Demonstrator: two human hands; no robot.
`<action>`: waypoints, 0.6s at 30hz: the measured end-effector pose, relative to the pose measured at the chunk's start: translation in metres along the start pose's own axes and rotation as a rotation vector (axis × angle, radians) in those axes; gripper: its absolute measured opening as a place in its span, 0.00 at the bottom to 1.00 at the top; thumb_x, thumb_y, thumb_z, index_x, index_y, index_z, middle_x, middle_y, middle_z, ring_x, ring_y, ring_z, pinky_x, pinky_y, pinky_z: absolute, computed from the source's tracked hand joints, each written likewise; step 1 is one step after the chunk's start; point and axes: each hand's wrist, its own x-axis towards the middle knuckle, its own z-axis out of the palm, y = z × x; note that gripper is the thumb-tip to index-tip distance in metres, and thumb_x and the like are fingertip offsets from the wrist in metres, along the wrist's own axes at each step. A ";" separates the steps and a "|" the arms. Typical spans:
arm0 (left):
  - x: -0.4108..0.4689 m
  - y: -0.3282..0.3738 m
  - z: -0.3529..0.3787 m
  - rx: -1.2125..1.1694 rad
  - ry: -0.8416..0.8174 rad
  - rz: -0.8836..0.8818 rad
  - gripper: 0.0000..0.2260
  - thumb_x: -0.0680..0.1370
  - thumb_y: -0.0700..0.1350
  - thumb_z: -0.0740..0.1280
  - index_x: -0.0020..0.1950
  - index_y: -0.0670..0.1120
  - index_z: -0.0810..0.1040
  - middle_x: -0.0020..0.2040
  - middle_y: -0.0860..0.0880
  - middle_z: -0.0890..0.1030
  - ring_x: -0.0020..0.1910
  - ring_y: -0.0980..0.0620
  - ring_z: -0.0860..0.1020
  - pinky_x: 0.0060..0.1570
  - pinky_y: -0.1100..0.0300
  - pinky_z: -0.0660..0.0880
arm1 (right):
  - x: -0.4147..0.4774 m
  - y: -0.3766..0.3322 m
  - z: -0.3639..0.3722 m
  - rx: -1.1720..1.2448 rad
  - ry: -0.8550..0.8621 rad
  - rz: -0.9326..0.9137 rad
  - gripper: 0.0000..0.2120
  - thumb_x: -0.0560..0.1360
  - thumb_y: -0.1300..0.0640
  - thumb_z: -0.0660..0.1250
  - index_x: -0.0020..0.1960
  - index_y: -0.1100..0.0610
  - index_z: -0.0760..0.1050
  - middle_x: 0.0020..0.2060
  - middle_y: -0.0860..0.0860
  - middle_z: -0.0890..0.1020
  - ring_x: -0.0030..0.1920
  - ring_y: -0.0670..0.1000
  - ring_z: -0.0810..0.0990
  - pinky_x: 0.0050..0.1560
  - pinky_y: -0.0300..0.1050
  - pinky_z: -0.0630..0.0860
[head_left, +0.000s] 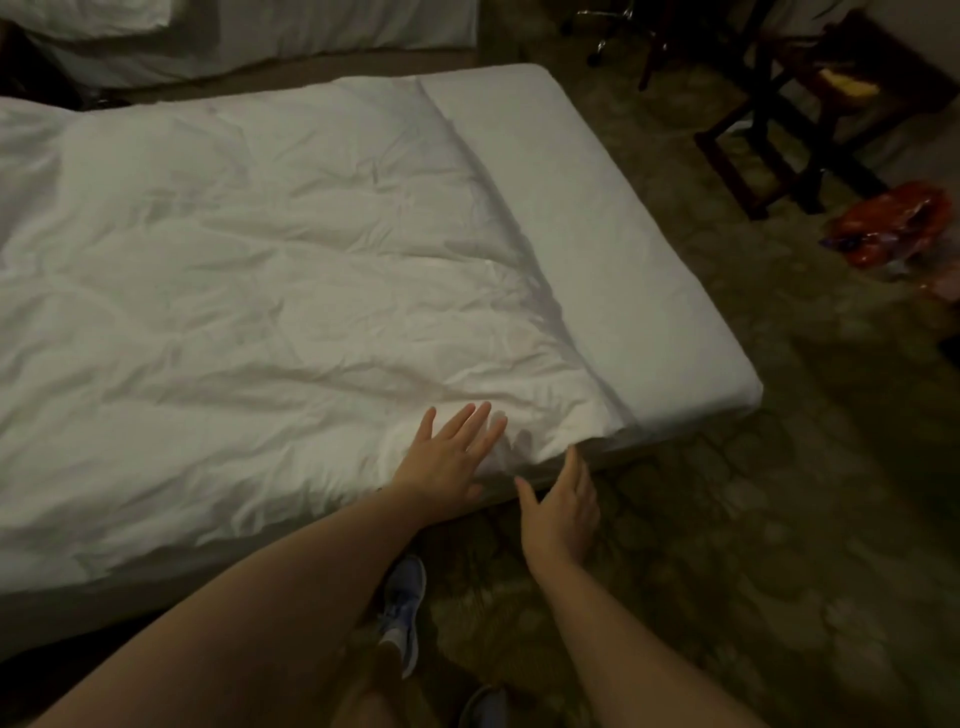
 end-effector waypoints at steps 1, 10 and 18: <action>0.001 0.005 -0.004 -0.002 0.008 0.000 0.37 0.79 0.60 0.57 0.77 0.53 0.35 0.78 0.48 0.40 0.77 0.50 0.40 0.72 0.43 0.42 | 0.003 0.003 -0.005 -0.058 -0.011 -0.060 0.39 0.75 0.45 0.67 0.78 0.54 0.51 0.76 0.52 0.59 0.75 0.53 0.59 0.72 0.50 0.58; 0.040 0.035 -0.057 -0.246 0.034 -0.191 0.31 0.80 0.58 0.53 0.78 0.54 0.40 0.78 0.47 0.37 0.77 0.47 0.39 0.73 0.42 0.43 | 0.079 -0.043 -0.056 -0.279 -0.069 -0.242 0.32 0.80 0.44 0.58 0.78 0.50 0.48 0.77 0.48 0.54 0.76 0.50 0.52 0.76 0.53 0.50; 0.135 0.053 -0.142 -0.358 0.035 -0.264 0.32 0.80 0.42 0.55 0.78 0.55 0.40 0.78 0.46 0.39 0.77 0.46 0.40 0.73 0.40 0.44 | 0.182 -0.094 -0.149 -0.350 -0.023 -0.312 0.28 0.81 0.41 0.52 0.78 0.46 0.49 0.77 0.47 0.54 0.77 0.51 0.50 0.75 0.56 0.43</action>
